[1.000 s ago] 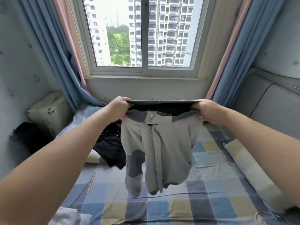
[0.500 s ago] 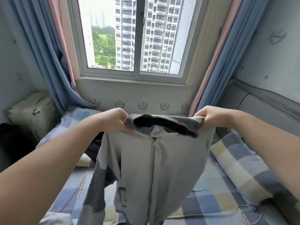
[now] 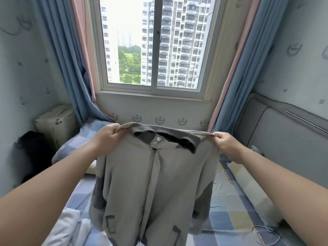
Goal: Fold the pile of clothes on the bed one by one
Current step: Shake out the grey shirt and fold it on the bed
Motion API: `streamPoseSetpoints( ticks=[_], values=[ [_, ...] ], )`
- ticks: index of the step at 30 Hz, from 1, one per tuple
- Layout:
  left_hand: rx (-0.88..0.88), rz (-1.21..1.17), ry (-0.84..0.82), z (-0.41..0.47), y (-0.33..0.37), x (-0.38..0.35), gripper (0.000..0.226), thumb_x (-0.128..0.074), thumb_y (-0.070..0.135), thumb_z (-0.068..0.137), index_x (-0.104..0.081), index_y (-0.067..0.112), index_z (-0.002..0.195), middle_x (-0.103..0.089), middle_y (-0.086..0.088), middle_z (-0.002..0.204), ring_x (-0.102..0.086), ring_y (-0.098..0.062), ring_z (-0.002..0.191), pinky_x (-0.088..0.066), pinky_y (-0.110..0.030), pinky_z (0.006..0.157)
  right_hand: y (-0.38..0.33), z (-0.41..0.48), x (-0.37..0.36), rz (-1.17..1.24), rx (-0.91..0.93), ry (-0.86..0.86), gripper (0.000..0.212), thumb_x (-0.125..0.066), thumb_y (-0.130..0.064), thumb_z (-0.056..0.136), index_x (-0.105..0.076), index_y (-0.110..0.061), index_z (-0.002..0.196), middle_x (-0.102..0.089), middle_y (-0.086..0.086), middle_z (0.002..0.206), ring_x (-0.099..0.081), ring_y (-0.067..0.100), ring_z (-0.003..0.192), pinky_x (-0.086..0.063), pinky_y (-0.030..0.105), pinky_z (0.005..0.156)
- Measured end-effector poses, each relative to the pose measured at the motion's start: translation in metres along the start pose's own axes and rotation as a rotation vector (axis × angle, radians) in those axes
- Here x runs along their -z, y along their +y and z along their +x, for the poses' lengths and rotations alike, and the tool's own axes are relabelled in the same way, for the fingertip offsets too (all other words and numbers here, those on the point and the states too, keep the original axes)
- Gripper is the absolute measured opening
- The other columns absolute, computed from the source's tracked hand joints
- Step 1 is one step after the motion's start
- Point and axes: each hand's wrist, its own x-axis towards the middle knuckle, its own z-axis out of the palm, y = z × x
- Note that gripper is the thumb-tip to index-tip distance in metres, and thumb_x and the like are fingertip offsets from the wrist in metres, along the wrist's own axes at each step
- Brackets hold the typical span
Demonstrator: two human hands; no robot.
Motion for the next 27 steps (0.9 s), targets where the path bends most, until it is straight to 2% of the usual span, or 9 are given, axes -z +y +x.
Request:
streamPoseSetpoints(
  ticks=[2, 5, 9, 12, 15, 18, 21, 23, 27],
  values=[
    [0.019, 0.040, 0.015, -0.033, 0.012, -0.007, 0.044, -0.058, 0.046, 0.098, -0.047, 0.017, 0.067, -0.042, 0.008, 0.057, -0.039, -0.006, 0.050, -0.032, -0.022, 0.048, 0.010, -0.031, 0.005, 0.101, -0.012, -0.066, 0.026, -0.057, -0.034, 0.102, -0.074, -0.014, 0.101, -0.074, 0.006, 0.089, -0.065, 0.016, 0.079, -0.053, 0.032, 0.071],
    [0.013, 0.047, 0.034, -0.069, 0.015, -0.015, 0.049, -0.062, 0.054, 0.094, -0.046, 0.020, 0.063, -0.040, 0.011, 0.054, -0.037, -0.008, 0.050, -0.033, -0.031, 0.053, 0.025, -0.065, 0.014, 0.157, 0.002, -0.113, 0.023, -0.058, -0.033, 0.101, -0.076, -0.019, 0.099, -0.076, 0.007, 0.093, -0.070, 0.021, 0.084, -0.056, 0.041, 0.083],
    [0.017, 0.030, 0.030, -0.100, 0.035, -0.021, 0.045, -0.063, 0.042, 0.097, -0.055, 0.034, 0.053, -0.045, 0.016, 0.049, -0.038, -0.004, 0.048, -0.033, -0.031, 0.057, 0.035, -0.087, 0.032, 0.061, 0.058, -0.016, 0.031, -0.065, -0.040, 0.096, -0.072, -0.012, 0.085, -0.059, 0.011, 0.079, -0.052, 0.025, 0.073, -0.041, 0.041, 0.070],
    [-0.003, 0.044, 0.058, -0.111, 0.061, -0.027, 0.047, -0.062, 0.031, 0.100, -0.055, 0.031, 0.053, -0.050, 0.023, 0.046, -0.046, 0.005, 0.046, -0.034, -0.017, 0.052, 0.035, -0.095, 0.048, 0.006, 0.135, 0.050, 0.040, -0.067, -0.038, 0.095, -0.064, 0.000, 0.083, -0.051, 0.007, 0.072, -0.045, 0.020, 0.067, -0.035, 0.034, 0.065],
    [-0.012, 0.032, 0.067, -0.110, 0.076, -0.035, 0.043, -0.061, 0.029, 0.100, -0.048, 0.032, 0.060, -0.050, 0.026, 0.046, -0.047, 0.008, 0.047, -0.033, -0.018, 0.053, 0.039, -0.095, 0.062, -0.008, 0.182, 0.081, 0.034, -0.069, -0.029, 0.094, -0.060, -0.007, 0.070, -0.046, 0.004, 0.065, -0.041, 0.014, 0.062, -0.031, 0.031, 0.059],
    [-0.013, 0.039, 0.071, -0.102, 0.077, -0.045, 0.043, -0.062, 0.034, 0.100, -0.045, 0.030, 0.060, -0.050, 0.023, 0.048, -0.046, 0.004, 0.049, -0.032, -0.025, 0.055, 0.049, -0.085, 0.069, -0.001, 0.189, 0.084, 0.028, -0.072, -0.024, 0.092, -0.063, -0.007, 0.071, -0.049, 0.002, 0.065, -0.042, 0.011, 0.063, -0.033, 0.029, 0.059],
    [0.005, 0.087, 0.070, -0.083, 0.065, -0.058, 0.046, -0.061, 0.042, 0.098, -0.041, 0.020, 0.063, -0.044, 0.011, 0.056, -0.040, -0.008, 0.054, -0.032, -0.030, 0.054, 0.062, -0.065, 0.070, -0.002, 0.160, 0.084, 0.020, -0.074, -0.021, 0.090, -0.068, -0.007, 0.078, -0.056, 0.004, 0.070, -0.046, 0.011, 0.067, -0.036, 0.024, 0.060],
    [0.025, 0.129, 0.069, -0.067, 0.054, -0.070, 0.047, -0.060, 0.044, 0.098, -0.040, 0.017, 0.066, -0.043, 0.003, 0.063, -0.040, -0.016, 0.060, -0.033, -0.033, 0.057, 0.071, -0.046, 0.066, -0.002, 0.135, 0.087, 0.016, -0.075, -0.018, 0.090, -0.069, -0.006, 0.082, -0.058, 0.007, 0.074, -0.048, 0.014, 0.070, -0.037, 0.027, 0.064],
    [0.074, 0.155, 0.073, -0.019, 0.019, -0.096, 0.039, -0.060, 0.038, 0.099, -0.048, 0.019, 0.068, -0.050, -0.001, 0.063, -0.048, -0.020, 0.065, -0.037, -0.036, 0.063, 0.094, 0.008, 0.051, -0.043, 0.085, 0.092, 0.014, -0.074, -0.021, 0.091, -0.071, -0.009, 0.085, -0.062, 0.009, 0.076, -0.051, 0.015, 0.071, -0.040, 0.031, 0.067]
  ],
)
